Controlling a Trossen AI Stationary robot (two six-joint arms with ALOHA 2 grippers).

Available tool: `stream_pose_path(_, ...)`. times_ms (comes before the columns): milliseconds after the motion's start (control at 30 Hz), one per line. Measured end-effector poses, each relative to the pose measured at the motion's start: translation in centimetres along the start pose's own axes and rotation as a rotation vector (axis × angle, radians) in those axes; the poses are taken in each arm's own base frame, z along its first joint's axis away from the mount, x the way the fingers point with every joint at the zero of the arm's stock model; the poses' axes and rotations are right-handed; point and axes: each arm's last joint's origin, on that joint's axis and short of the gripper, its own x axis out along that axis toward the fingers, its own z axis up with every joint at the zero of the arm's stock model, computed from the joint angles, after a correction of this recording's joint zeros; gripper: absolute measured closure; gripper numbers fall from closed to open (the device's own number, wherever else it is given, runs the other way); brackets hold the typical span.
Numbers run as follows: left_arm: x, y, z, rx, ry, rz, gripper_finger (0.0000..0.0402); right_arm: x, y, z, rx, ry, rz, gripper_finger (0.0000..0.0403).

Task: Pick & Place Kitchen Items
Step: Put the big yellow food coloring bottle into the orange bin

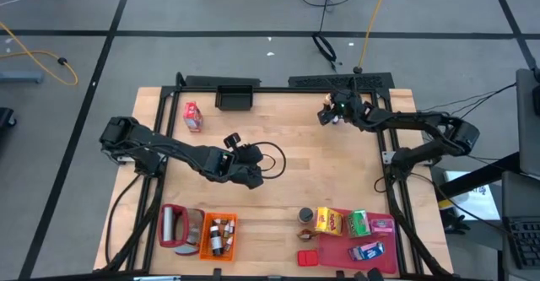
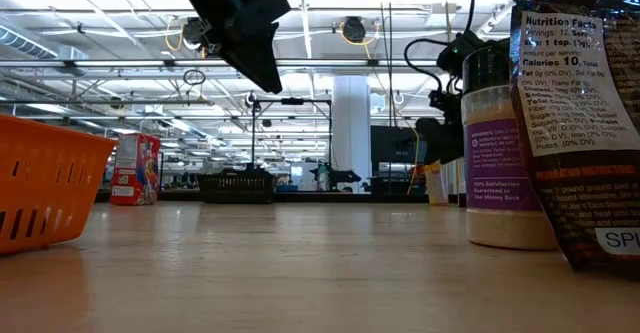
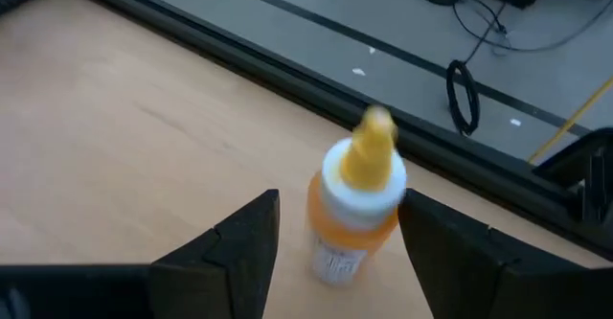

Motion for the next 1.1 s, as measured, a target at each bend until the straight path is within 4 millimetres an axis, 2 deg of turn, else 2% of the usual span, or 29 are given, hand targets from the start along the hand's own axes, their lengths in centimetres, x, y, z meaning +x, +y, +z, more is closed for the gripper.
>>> stream_pose_path(267, 0.0, 0.0, 0.0, -0.002, 0.0, 0.0, 0.0289, 1.5, -0.3, -0.1, 0.016, -0.025, -0.018, 0.021)
stream_pose_path(367, 0.0, 0.0, 0.0, -0.002, 0.0, -0.001, 0.0289, 1.9, -0.3, -0.3, 0.022, -0.022, -0.019, 0.0227)
stream_pose_path(500, 0.0, 0.0, 0.0, -0.002, 0.0, -0.001, 0.0289, 2.0, -0.2, -0.4, 0.024, -0.02, -0.016, 0.0264)
stream_pose_path(700, 0.0, 0.0, 0.0, -0.003, -0.001, 0.0, 0.0289, 1.5, 0.2, -0.1, 0.025, -0.024, 0.061, 0.0265)
stream_pose_path(867, 0.0, -0.2, 0.3, -0.021, -0.031, -0.01, 0.0289, -0.9, 1.6, 1.0, 0.027, -0.087, 0.198, 0.0265)
stream_pose_path(1100, -0.1, -0.5, 1.1, -0.029, -0.095, -0.048, 0.0289, -7.2, 4.8, 2.4, -0.004, -0.249, 0.443, 0.0265)
